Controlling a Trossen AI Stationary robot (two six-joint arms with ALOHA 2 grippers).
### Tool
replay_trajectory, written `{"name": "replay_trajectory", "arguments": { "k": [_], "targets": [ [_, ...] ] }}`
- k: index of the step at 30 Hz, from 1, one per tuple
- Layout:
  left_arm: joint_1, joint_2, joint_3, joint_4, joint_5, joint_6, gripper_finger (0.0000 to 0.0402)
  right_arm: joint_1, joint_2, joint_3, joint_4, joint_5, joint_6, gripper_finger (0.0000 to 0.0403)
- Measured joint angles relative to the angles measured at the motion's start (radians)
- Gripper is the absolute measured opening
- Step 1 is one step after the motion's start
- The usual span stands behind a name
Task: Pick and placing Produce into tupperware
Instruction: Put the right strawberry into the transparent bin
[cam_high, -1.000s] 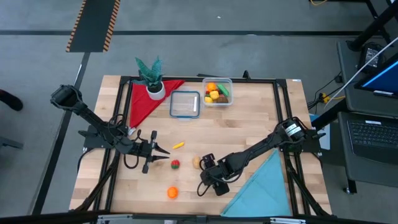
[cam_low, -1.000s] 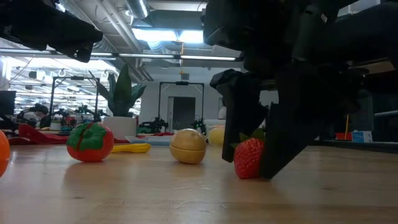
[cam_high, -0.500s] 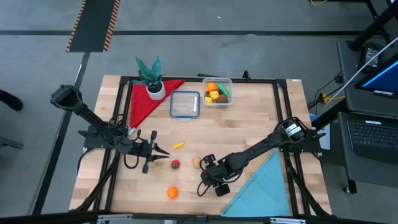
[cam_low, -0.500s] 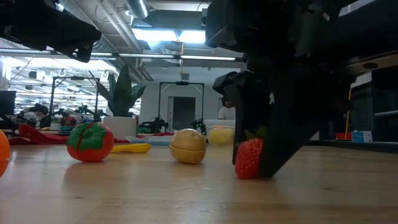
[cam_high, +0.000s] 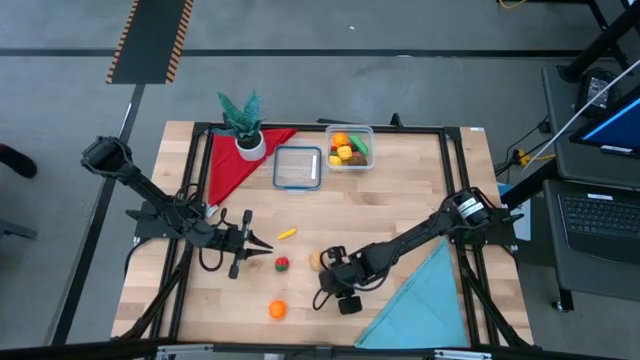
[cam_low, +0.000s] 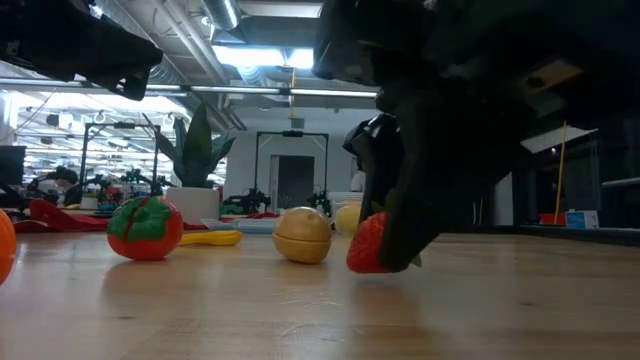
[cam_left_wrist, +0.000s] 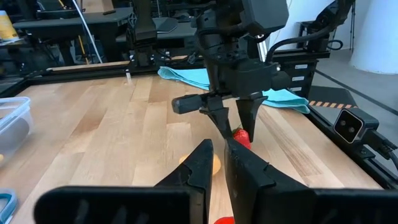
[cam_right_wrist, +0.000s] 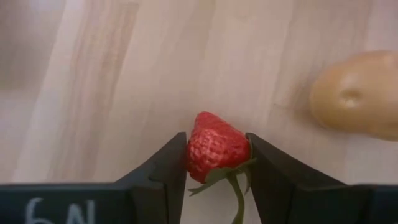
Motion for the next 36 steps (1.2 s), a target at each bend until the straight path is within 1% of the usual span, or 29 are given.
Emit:
{"name": "replay_trajectory", "arguments": {
  "k": [9, 17, 20, 25, 27, 29, 31, 34, 36],
  "targets": [
    [0.0, 0.0, 0.0, 0.0, 0.0, 0.0, 0.0058, -0.044, -0.019, 0.0, -0.011, -0.054, 0.005, 0.0141],
    [0.005, 0.0, 0.0, 0.0, 0.0, 0.002, 0.0069, -0.095, -0.11, 0.002, -0.013, -0.069, 0.006, 0.0141],
    [0.017, 0.0, 0.0, 0.0, 0.0, 0.002, 0.0071, -0.114, -0.156, 0.002, -0.044, -0.072, -0.006, 0.0141],
    [0.037, 0.0, 0.0, 0.0, 0.0, 0.002, 0.0065, -0.142, -0.23, 0.002, -0.126, -0.004, -0.075, 0.0141],
    [0.04, 0.0, 0.0, 0.0, 0.0, 0.002, 0.0061, -0.147, -0.261, 0.001, -0.164, 0.042, -0.093, 0.0141],
    [0.04, 0.0, 0.0, 0.0, 0.0, 0.002, 0.0056, -0.148, -0.302, -0.032, -0.162, 0.096, -0.099, 0.0141],
    [0.04, 0.0, 0.0, 0.0, 0.0, 0.002, 0.0052, -0.151, -0.347, -0.098, -0.123, 0.137, -0.097, 0.0141],
    [0.04, 0.0, 0.0, -0.003, 0.0, 0.003, 0.0046, -0.153, -0.434, -0.25, 0.003, 0.168, -0.039, 0.0141],
    [0.04, 0.0, 0.0, -0.008, 0.0, 0.008, 0.0042, -0.153, -0.492, -0.363, 0.133, 0.171, -0.009, 0.0141]
  ]
}}
